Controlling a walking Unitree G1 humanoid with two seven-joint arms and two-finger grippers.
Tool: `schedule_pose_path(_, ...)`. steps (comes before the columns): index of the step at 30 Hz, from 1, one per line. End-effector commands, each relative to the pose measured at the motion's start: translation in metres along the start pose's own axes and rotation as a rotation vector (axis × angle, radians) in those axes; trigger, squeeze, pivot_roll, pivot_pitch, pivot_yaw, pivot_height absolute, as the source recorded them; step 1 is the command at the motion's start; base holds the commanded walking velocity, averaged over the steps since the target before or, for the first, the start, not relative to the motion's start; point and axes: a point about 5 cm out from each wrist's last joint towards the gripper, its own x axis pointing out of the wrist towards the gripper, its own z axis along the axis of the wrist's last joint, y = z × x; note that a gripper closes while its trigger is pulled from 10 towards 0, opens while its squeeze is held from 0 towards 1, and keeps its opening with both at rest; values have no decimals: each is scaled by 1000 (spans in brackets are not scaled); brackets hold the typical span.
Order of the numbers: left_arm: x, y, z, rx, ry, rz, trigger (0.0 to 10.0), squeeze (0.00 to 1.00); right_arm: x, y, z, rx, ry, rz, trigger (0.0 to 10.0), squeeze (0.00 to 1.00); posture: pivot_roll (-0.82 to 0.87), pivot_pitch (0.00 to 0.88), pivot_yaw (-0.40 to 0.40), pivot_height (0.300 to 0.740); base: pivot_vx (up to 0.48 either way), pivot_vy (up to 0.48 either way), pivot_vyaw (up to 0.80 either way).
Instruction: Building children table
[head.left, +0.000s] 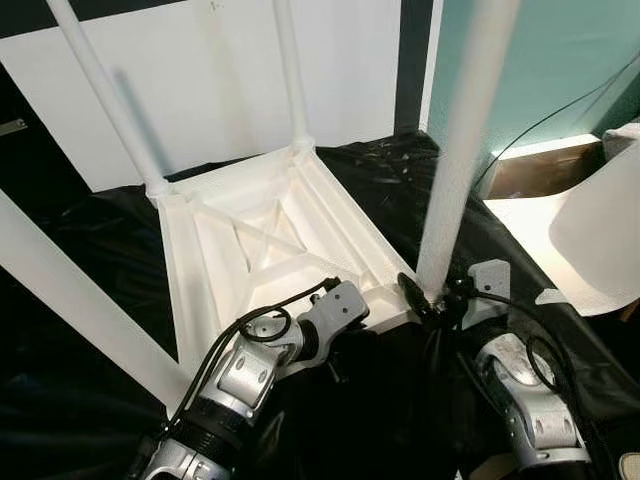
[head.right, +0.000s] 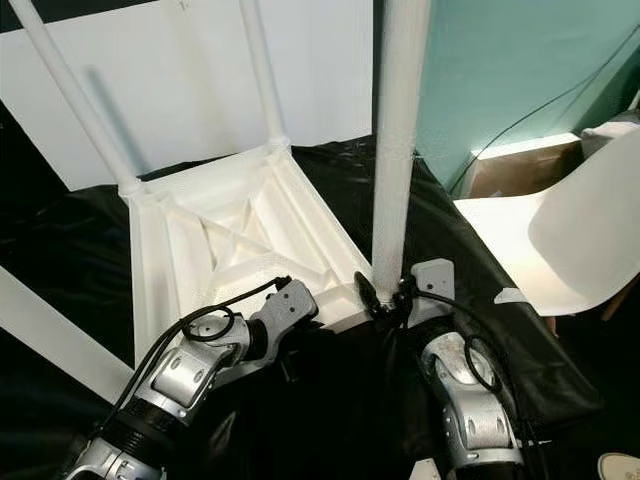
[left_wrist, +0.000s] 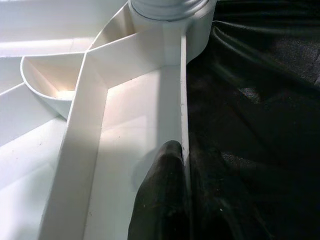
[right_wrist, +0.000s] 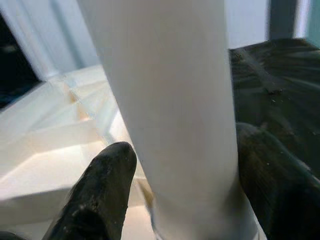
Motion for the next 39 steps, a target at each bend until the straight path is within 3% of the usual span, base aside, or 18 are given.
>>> schedule_pose_path(1, 4, -2, -42, -133, 143, 76, 10000, 0, 12, 13, 6, 8, -21, 238, 10000, 0, 13, 0, 56, 740, 0, 0, 0)
schedule_pose_path(4, 4, -2, -42, -134, 142, 77, 10000, 0, 14, 7, 9, -25, -21, 264, 10000, 0, 13, 0, 56, 740, 0, 0, 0)
schedule_pose_path(5, 4, -5, -44, -143, 140, 78, 10000, 0, 20, -8, 14, -88, -13, 301, 10000, 0, 21, 0, 45, 740, 0, 0, 0)
schedule_pose_path(14, 3, -7, -46, -156, 141, 84, 10000, 0, 26, -22, 14, -169, 63, 440, 10000, 0, 32, 0, 36, 740, 0, 0, 0)
schedule_pose_path(15, 2, -7, -46, -157, 140, 87, 10000, 0, 28, -23, 14, -181, 74, 475, 1333, 0, 37, 0, 38, 740, 0, 0, 0)
schedule_pose_path(16, 2, -7, -46, -157, 140, 87, 10000, 0, 28, -23, 14, -181, 74, 475, 1333, 0, 37, 0, 38, 740, 0, 0, 0)
schedule_pose_path(17, 2, -6, -46, -157, 139, 88, 10000, 0, 28, -25, 15, -185, 83, 508, 0, 0, 41, 0, 40, 740, 0, 0, 0)
schedule_pose_path(24, 1, -4, -45, -154, 139, 92, 10000, 0, 26, -30, 12, -169, 123, 572, 0, 0, 48, 0, 40, 740, 0, 0, 0)
schedule_pose_path(27, 1, -5, -45, -156, 138, 94, 10000, 0, 20, -26, 5, -121, 121, 534, 0, 0, 47, 0, 33, 740, 0, 0, 0)
schedule_pose_path(30, 1, -6, -46, -160, 137, 96, 10000, 0, 15, -9, -2, -51, 54, 367, 0, 0, 51, 0, 30, 740, 0, 0, 0)
schedule_pose_path(31, 1, -6, -46, -160, 137, 96, 10000, 0, 15, -9, -2, -51, 54, 367, 0, 0, 51, 0, 30, 740, 0, 0, 0)
schedule_pose_path(32, 1, -7, -46, -162, 137, 97, 10000, 0, 12, 0, -5, -30, 28, 268, 0, 0, 54, 0, 30, 740, 0, 0, 0)
schedule_pose_path(33, 1, -7, -46, -162, 137, 97, 10000, 0, 12, 0, -5, -30, 28, 268, 0, 0, 54, 0, 30, 740, 0, 0, 0)
schedule_pose_path(34, 1, -7, -46, -163, 136, 97, 10000, 0, 9, 4, -7, -10, 3, 144, 0, 0, 58, 0, 27, 740, 0, 0, 0)
schedule_pose_path(35, 0, -7, -46, -165, 137, 99, 10000, 0, 5, 4, -9, 4, -11, 27, 0, 0, 65, 0, 38, 740, 0, 0, 0)
schedule_pose_path(36, 0, -7, -46, -165, 137, 99, 10000, 0, 5, 4, -9, 4, -11, 27, 0, 0, 65, 0, 38, 740, 0, 0, 0)
schedule_pose_path(37, -2, -7, -48, -167, 140, 99, 10000, 0, 1, 2, -8, 6, -29, -76, 0, 0, 63, 0, 50, 740, 0, 0, 0)
schedule_pose_path(39, -4, -7, -50, -162, 149, 93, 10000, 0, -2, -2, -8, 4, -42, -166, 0, 0, 65, 0, 57, 740, 0, 0, 0)
